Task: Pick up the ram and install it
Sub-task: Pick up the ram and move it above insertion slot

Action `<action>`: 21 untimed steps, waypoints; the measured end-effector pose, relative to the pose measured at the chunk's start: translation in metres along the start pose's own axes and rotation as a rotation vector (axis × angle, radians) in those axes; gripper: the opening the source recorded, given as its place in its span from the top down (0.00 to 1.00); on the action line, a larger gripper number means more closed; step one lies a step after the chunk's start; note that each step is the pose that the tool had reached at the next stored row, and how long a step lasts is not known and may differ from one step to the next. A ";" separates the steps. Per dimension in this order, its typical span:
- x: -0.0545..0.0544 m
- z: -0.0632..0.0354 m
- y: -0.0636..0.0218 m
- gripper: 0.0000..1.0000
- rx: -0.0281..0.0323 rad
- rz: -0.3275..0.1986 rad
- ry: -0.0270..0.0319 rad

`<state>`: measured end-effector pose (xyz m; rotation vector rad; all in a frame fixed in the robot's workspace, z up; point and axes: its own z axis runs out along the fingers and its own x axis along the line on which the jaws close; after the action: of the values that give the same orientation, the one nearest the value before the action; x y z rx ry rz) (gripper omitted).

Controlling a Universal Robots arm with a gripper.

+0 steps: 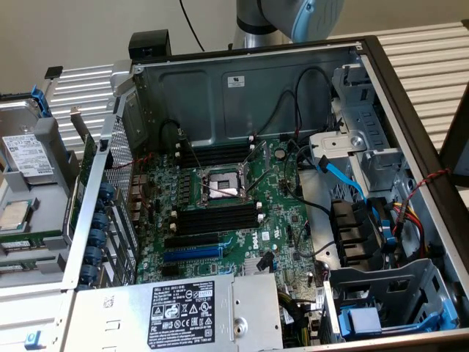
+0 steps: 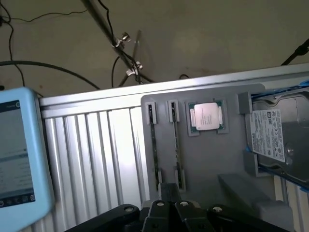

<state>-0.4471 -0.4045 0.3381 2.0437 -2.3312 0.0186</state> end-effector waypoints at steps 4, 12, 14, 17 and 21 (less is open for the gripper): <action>0.000 0.0043 -0.0013 0.89 0.0003 -0.026 -0.0024; 0.005 0.0174 -0.0036 0.89 -0.0122 -0.042 -0.0027; 0.008 0.0201 -0.0043 0.89 -0.0180 -0.044 -0.0035; 0.011 0.0241 -0.0051 0.89 -0.0266 -0.047 -0.0049; 0.015 0.0295 -0.0065 0.89 -0.0378 -0.050 -0.0075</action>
<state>-0.4434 -0.4213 0.3092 2.0874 -2.2654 -0.0344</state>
